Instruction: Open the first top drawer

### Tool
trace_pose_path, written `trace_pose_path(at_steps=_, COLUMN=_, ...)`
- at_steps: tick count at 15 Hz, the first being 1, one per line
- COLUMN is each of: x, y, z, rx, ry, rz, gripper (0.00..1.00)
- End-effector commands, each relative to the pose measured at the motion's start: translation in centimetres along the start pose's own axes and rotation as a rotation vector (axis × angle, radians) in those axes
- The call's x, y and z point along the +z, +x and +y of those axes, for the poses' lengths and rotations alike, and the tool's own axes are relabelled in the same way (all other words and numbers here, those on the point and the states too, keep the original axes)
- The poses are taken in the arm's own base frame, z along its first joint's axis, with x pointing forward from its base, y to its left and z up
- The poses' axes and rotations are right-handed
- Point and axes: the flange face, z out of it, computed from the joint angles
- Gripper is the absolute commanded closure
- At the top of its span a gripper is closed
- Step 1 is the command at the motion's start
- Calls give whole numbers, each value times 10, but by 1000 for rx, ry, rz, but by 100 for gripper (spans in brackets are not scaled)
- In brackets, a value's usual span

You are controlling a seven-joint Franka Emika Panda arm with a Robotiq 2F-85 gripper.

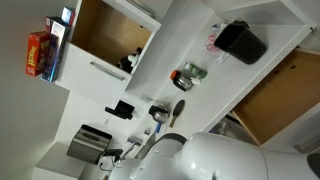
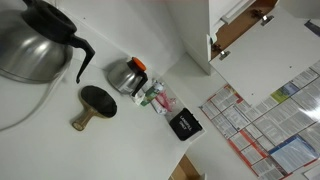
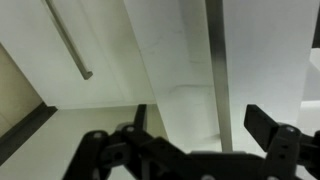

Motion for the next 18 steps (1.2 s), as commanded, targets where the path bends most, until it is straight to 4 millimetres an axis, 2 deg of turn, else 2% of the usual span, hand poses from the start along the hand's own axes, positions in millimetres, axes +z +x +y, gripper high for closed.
trace_pose_path(at_steps=1, x=-26, y=-38, z=-38, rx=4, ry=-109, rz=50, gripper=0)
trace_pose_path(at_steps=8, x=-42, y=-96, z=-97, rx=-85, ry=-354, rz=51, gripper=0)
trace_pose_path(at_steps=18, x=-65, y=-148, z=-194, rx=-365, ry=-773, rz=181, gripper=0)
